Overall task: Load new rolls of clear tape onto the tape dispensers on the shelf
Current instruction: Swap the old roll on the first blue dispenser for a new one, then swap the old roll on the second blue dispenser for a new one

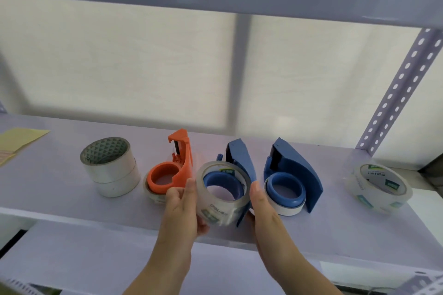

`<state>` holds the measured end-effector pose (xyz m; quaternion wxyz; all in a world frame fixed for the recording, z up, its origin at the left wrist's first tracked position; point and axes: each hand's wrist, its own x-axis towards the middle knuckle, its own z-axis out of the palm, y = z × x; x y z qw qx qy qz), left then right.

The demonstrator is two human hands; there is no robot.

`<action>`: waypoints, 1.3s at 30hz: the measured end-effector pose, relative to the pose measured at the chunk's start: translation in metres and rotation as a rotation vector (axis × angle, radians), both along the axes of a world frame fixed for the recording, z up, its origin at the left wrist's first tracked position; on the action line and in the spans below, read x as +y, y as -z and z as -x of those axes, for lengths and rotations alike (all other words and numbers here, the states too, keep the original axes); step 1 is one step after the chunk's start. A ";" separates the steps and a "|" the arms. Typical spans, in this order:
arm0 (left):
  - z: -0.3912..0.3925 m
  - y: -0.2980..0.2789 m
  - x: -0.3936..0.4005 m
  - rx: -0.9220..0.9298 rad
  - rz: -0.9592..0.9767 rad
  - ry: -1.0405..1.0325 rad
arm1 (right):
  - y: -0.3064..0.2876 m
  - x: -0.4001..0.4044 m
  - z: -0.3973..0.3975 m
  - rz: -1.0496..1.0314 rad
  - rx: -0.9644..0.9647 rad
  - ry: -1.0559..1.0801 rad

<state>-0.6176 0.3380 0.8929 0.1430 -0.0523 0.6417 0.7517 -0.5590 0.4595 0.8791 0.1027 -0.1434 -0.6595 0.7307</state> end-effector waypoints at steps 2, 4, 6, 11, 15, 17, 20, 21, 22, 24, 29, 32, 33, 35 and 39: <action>0.002 0.004 -0.001 -0.024 -0.004 0.027 | -0.002 0.002 0.004 -0.001 -0.067 0.014; 0.003 0.005 -0.002 -0.032 0.003 0.038 | -0.004 0.002 0.008 -0.022 -0.093 0.024; 0.004 0.003 -0.003 -0.048 0.025 0.052 | -0.004 0.005 0.011 -0.090 -0.126 0.052; 0.005 0.006 -0.004 -0.123 0.125 0.104 | 0.005 0.009 0.026 -0.203 -0.157 0.100; -0.002 0.007 -0.004 -0.043 0.220 0.105 | 0.010 0.005 0.035 -0.171 -0.159 0.167; -0.006 0.004 -0.004 -0.019 0.196 0.125 | 0.010 0.005 0.038 -0.159 -0.141 0.190; -0.009 -0.002 -0.001 0.049 0.177 0.188 | 0.007 0.005 0.041 -0.180 -0.109 0.208; -0.009 -0.003 0.000 0.066 0.177 0.197 | 0.006 0.006 0.043 -0.186 -0.105 0.215; -0.009 -0.004 0.001 0.076 0.171 0.203 | 0.006 0.006 0.045 -0.194 -0.106 0.219; -0.008 -0.006 0.002 0.091 0.177 0.216 | 0.006 0.006 0.048 -0.204 -0.104 0.215; -0.007 -0.004 0.006 0.079 0.184 0.206 | 0.001 0.006 0.054 -0.175 -0.082 0.212; -0.005 0.000 0.007 0.073 0.184 0.206 | -0.006 0.006 0.051 -0.160 -0.082 0.207; -0.005 0.001 0.007 0.070 0.195 0.201 | -0.008 0.006 0.049 -0.150 -0.088 0.202; -0.005 0.002 0.008 0.075 0.217 0.196 | -0.009 0.006 0.047 -0.141 -0.094 0.200; -0.004 0.006 0.010 0.072 0.216 0.121 | -0.014 0.006 0.033 -0.155 -0.102 0.178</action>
